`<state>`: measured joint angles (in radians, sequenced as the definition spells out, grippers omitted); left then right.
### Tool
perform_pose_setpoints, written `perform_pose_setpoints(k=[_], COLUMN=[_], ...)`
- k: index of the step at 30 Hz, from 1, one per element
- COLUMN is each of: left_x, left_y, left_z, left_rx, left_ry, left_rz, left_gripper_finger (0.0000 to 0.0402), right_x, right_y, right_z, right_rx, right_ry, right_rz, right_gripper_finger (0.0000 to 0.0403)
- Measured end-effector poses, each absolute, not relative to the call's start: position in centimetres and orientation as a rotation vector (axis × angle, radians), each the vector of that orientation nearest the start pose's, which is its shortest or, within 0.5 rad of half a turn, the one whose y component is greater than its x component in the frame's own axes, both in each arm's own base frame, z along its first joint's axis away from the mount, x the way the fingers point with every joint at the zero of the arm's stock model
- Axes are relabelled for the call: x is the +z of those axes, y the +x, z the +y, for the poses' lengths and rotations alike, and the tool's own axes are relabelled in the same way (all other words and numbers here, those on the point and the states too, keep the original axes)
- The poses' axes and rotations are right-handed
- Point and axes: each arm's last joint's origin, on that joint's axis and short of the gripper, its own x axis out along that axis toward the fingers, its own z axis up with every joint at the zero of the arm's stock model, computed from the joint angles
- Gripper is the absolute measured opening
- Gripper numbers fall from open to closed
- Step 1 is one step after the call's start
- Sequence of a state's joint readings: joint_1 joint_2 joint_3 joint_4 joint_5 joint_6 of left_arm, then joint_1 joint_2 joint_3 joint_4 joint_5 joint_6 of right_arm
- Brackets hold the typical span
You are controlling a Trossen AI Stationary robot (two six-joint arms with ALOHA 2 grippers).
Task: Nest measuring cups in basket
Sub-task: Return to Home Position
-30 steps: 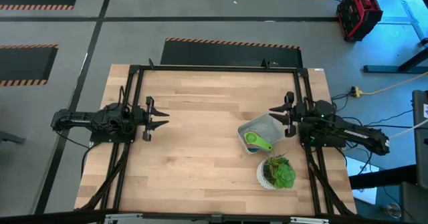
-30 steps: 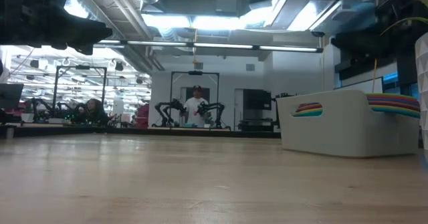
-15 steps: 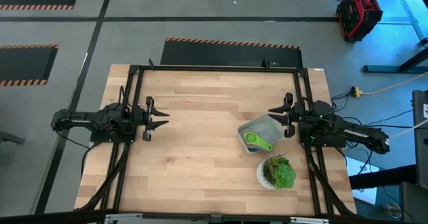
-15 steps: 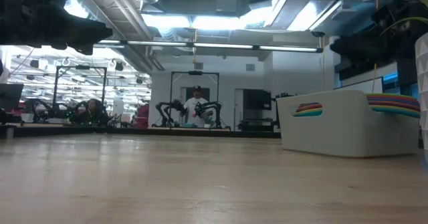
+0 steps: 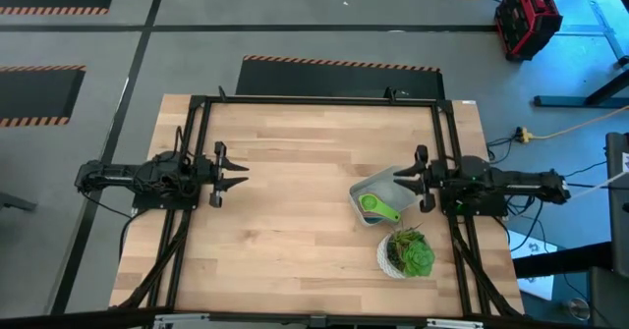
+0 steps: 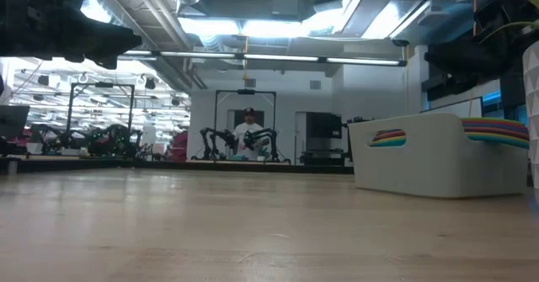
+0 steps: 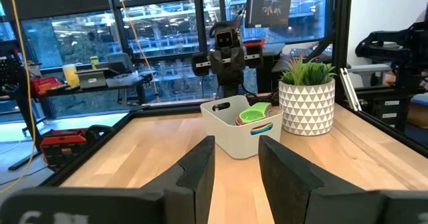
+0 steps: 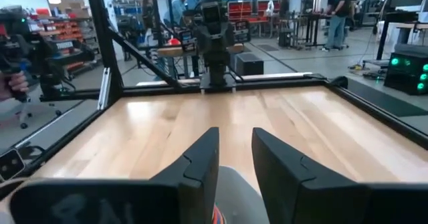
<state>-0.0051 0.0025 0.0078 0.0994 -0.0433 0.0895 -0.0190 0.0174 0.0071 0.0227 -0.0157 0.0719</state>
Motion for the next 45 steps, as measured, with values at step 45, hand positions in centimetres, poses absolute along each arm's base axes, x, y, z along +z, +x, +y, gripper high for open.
perform_pose_setpoints(k=[45], left_x=[17.56], left_y=[9.68], left_z=[0.08], left_rx=[0.043], left_ry=[0.086], left_rz=[-0.103], left_gripper_finger=[0.011], right_x=[16.72], right_y=[9.84], right_z=[0.07], right_rx=[0.003], right_ry=[0.018], right_rz=[-0.017], right_gripper_finger=[0.0094])
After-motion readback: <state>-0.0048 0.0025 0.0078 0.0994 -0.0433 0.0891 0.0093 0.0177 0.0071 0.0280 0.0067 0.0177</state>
